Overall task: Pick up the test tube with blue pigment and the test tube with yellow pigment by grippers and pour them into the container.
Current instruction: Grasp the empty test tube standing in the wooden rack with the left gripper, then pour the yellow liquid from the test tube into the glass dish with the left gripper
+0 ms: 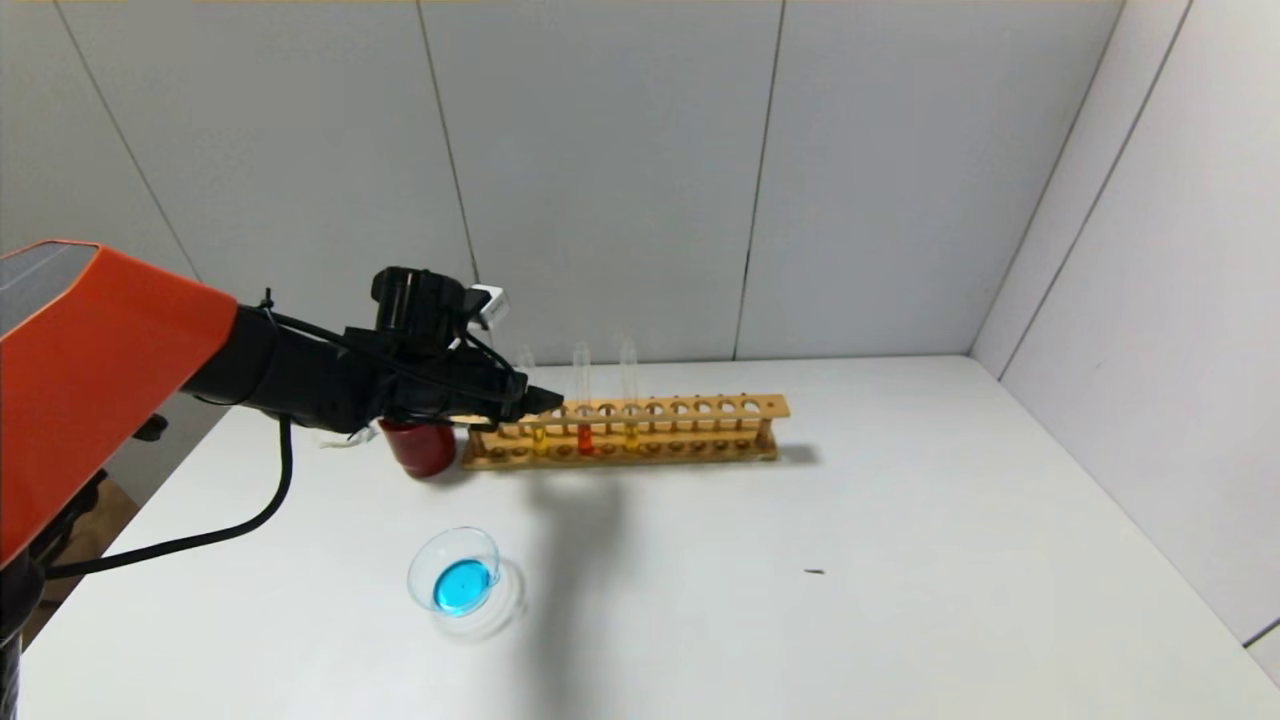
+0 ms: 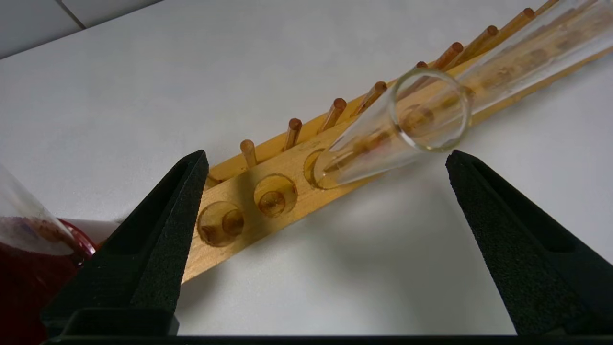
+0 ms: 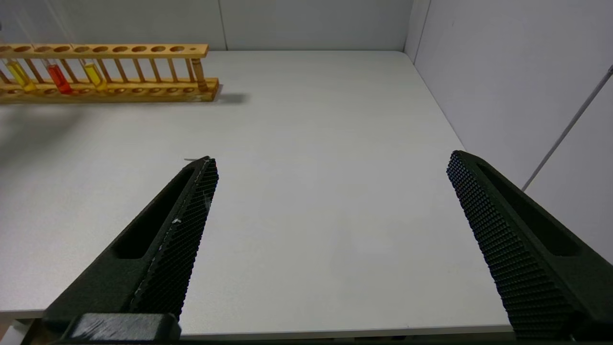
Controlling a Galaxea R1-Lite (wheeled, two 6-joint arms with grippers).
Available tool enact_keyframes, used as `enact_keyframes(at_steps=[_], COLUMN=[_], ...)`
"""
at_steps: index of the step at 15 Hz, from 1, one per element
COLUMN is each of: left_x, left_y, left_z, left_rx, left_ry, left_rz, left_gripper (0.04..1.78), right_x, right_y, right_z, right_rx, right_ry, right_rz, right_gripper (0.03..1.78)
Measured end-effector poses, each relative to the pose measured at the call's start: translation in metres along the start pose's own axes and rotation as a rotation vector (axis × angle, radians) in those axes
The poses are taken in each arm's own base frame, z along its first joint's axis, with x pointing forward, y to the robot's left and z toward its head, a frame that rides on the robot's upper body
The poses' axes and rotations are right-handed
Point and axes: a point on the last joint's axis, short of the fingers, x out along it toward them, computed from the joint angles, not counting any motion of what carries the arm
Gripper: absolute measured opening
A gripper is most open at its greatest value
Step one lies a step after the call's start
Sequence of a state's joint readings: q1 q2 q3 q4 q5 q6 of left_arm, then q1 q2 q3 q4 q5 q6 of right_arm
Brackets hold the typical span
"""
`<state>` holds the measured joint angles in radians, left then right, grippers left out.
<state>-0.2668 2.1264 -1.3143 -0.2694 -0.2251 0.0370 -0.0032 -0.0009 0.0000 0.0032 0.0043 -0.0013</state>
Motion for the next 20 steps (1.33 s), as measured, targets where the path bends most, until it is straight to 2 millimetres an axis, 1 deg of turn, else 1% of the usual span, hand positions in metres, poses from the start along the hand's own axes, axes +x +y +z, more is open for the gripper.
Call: enact_keyframes(at_steps=[2,3,4,6,7,8,11,12,13,14,20], left_x=[0.004,0.007,0.009,0.013,0.014,0.016,0.02,0.021,0.022,0.022,0.019], left_y=[0.001,0.001,0.002,0.002,0.003,0.003,-0.001,-0.002,-0.003,-0.003,-0.004], left_z=[0.0,0.0,0.0,-0.001,-0.001,-0.001,-0.003,-0.004,-0.004,-0.004,-0.001], left_rx=[0.001,0.002,0.004,0.003,0.003,0.004,0.008,0.009,0.01,0.011,0.015], left_ry=[-0.002,-0.008,-0.011,-0.009,-0.009,-0.012,-0.014,-0.012,-0.012,-0.013,-0.018], left_rz=[-0.001,-0.001,-0.001,-0.001,-0.003,-0.005,-0.013,-0.016,-0.016,-0.015,-0.016], left_gripper=[1.74,1.71,1.66,1.47,1.35,1.18,0.61,0.46,0.36,0.32,0.31], right_x=[0.0,0.0,0.0,0.0,0.0,0.0,0.0,0.0,0.0,0.0,0.0], right_y=[0.0,0.0,0.0,0.0,0.0,0.0,0.0,0.0,0.0,0.0,0.0], right_z=[0.0,0.0,0.0,0.0,0.0,0.0,0.0,0.0,0.0,0.0,0.0], right_rx=[0.0,0.0,0.0,0.0,0.0,0.0,0.0,0.0,0.0,0.0,0.0], right_ry=[0.0,0.0,0.0,0.0,0.0,0.0,0.0,0.0,0.0,0.0,0.0], right_rz=[0.0,0.0,-0.001,0.0,0.0,0.0,0.0,0.0,0.0,0.0,0.0], right_gripper=[1.75,1.75,1.75,1.75,1.75,1.75,1.75,1.75,1.75,1.75,1.75])
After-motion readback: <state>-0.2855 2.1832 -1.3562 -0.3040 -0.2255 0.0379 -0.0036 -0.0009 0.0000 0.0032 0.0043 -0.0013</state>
